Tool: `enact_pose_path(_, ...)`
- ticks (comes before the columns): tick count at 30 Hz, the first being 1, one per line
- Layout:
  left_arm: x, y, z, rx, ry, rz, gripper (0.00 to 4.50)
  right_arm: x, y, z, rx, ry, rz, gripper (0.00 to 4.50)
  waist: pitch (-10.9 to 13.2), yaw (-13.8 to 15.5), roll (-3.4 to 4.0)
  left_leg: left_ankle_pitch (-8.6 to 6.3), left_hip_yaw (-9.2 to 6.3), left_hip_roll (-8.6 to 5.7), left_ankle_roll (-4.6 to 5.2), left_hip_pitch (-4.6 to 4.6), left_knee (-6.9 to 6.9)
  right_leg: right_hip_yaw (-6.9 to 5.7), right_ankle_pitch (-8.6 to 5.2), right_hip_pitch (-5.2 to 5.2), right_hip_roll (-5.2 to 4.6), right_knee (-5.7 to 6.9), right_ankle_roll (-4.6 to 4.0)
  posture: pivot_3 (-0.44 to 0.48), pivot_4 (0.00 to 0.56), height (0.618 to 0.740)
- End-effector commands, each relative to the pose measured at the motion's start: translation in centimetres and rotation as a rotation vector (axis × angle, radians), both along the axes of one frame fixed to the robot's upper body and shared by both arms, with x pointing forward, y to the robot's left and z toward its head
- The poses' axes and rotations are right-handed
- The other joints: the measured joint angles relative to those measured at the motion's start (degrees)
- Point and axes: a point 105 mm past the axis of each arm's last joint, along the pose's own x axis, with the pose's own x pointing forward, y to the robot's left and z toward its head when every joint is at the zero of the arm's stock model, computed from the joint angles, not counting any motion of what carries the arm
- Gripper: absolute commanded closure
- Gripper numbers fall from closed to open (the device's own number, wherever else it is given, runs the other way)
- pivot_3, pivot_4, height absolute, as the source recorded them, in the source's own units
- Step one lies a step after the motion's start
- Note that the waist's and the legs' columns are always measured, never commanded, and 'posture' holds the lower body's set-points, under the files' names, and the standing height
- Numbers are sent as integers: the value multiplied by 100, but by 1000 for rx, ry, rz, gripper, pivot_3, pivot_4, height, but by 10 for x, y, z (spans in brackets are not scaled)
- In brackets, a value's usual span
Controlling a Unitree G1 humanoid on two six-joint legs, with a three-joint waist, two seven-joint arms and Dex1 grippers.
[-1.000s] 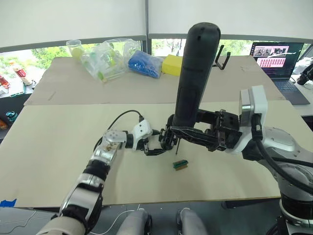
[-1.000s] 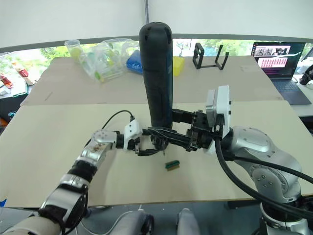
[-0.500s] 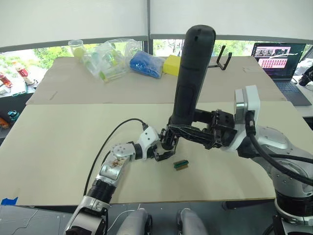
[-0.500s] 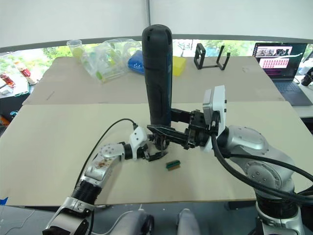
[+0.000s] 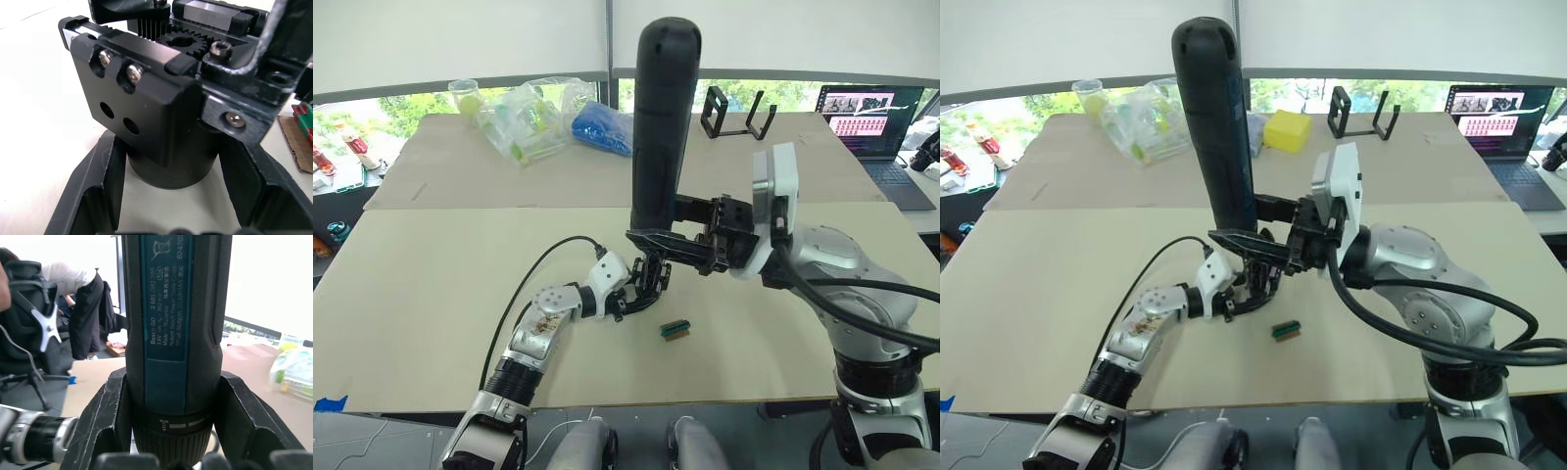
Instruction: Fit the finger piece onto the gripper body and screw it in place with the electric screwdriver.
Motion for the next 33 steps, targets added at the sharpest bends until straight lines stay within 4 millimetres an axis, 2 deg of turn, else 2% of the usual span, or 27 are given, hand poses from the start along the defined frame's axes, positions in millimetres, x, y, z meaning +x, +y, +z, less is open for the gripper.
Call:
enact_pose_path(1,-2,-5,10,-19,-31,-34,2241,-4,4,17,30,-99,7,2587,0,1,0,0,0,0,0,0,-1,0,0,-1,0,0,0,0,150,740)
enact_pose_path(22,-4,-1,12,-18,-38,-24,2241,5,16,11,5,-119,14,2587,0,-20,0,1,0,0,-2,0,-3,0,0,-4,4,1,0,0,150,740)
enact_pose_path(33,-3,2,14,-15,-43,-20,2241,10,14,-2,-22,-110,6,2587,0,-22,0,1,1,-1,-2,0,-3,0,0,-4,5,1,0,0,150,740)
